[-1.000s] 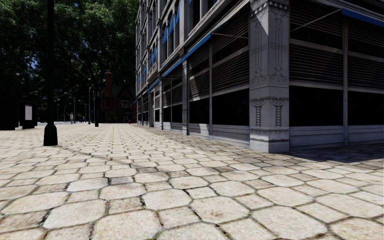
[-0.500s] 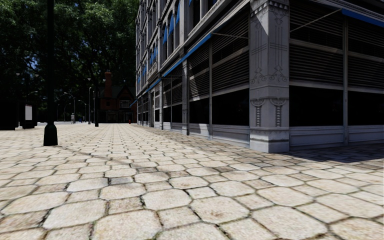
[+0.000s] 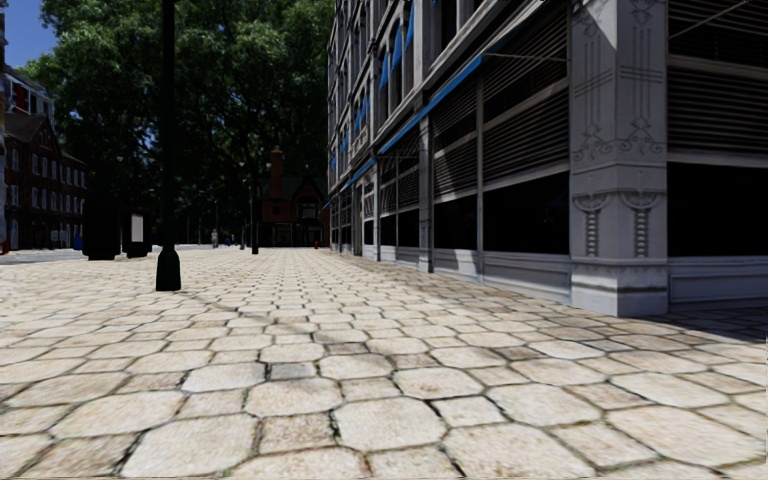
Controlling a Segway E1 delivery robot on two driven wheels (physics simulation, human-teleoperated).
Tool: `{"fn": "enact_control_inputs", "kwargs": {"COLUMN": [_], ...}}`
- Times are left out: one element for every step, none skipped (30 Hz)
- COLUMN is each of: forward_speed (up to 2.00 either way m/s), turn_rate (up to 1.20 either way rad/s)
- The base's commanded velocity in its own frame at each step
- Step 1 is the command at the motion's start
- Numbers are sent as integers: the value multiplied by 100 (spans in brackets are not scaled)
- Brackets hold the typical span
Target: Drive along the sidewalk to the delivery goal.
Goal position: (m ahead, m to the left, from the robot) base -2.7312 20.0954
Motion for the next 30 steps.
{"fn": "enact_control_inputs", "kwargs": {"forward_speed": [127,127,127,128,129,129,129,129,129,130,130,133,134,135,135,135,136,136,136,136,136,136,136,136,136,136,136,136,136,136], "turn_rate": [59,59,59,59,59,59,59,59,61,66,66,68,68,68,68,68,68,69,69,73,79,81,82,82,83,83,83,83,83,83]}}
